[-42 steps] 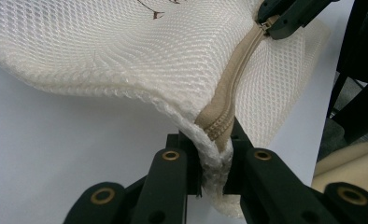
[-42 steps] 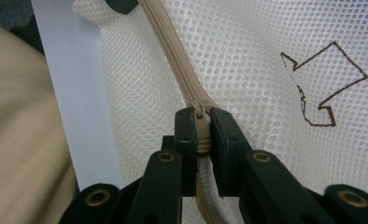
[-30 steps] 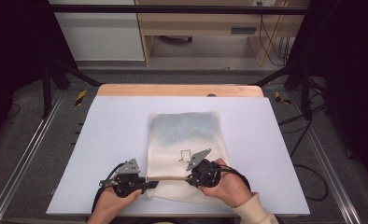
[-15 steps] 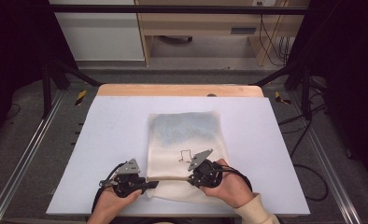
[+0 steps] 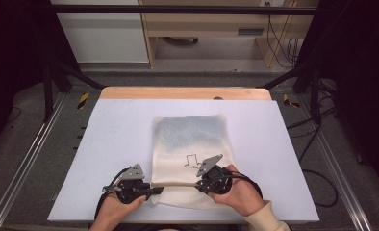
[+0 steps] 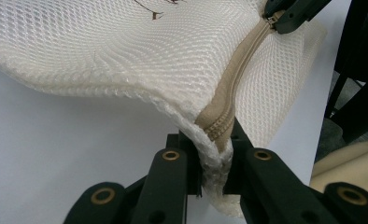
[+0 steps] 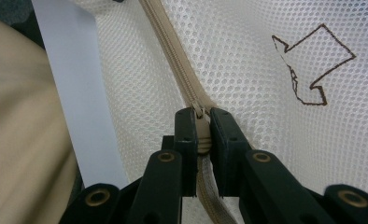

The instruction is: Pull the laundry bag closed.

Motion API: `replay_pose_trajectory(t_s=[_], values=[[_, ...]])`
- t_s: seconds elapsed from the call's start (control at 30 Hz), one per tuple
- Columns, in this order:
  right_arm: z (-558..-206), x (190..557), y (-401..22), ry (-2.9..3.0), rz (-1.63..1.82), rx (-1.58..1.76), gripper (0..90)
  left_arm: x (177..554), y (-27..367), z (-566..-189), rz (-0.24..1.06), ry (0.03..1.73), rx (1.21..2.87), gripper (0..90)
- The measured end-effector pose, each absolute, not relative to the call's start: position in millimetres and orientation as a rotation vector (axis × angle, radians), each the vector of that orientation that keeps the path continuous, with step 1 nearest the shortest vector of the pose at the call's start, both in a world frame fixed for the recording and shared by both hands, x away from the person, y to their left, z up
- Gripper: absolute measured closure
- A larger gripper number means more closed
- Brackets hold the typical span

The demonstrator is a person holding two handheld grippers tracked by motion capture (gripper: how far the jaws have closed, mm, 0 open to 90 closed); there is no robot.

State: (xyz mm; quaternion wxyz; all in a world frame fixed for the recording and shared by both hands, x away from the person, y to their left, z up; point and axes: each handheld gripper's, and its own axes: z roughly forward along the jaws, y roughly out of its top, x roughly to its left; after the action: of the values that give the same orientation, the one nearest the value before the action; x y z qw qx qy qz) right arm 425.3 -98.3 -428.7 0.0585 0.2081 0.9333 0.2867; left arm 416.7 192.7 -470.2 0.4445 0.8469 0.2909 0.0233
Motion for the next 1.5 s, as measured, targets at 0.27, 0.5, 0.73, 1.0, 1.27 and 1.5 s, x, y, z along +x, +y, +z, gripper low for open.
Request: replay_pose_trajectory(t_s=[0.27,0.5,0.73,1.0,1.27,1.5], values=[[-430,425,-101,2.829,0.862,0.64,81.9,417,193,-470,0.058,0.721,2.1,82.3],[-430,423,-105,2.828,0.875,0.653,82.0,416,192,-470,0.056,0.717,2.102,82.2],[-432,422,-110,2.819,0.858,0.679,81.9,416,192,-470,0.058,0.718,2.103,82.3],[-432,420,-116,2.808,0.861,0.697,81.9,416,192,-470,0.057,0.716,2.104,82.2],[-432,420,-126,2.796,0.879,0.727,81.9,416,193,-468,0.06,0.713,2.099,82.2],[-432,419,-133,2.782,0.882,0.753,81.8,417,193,-469,0.059,0.715,2.098,82.2]])
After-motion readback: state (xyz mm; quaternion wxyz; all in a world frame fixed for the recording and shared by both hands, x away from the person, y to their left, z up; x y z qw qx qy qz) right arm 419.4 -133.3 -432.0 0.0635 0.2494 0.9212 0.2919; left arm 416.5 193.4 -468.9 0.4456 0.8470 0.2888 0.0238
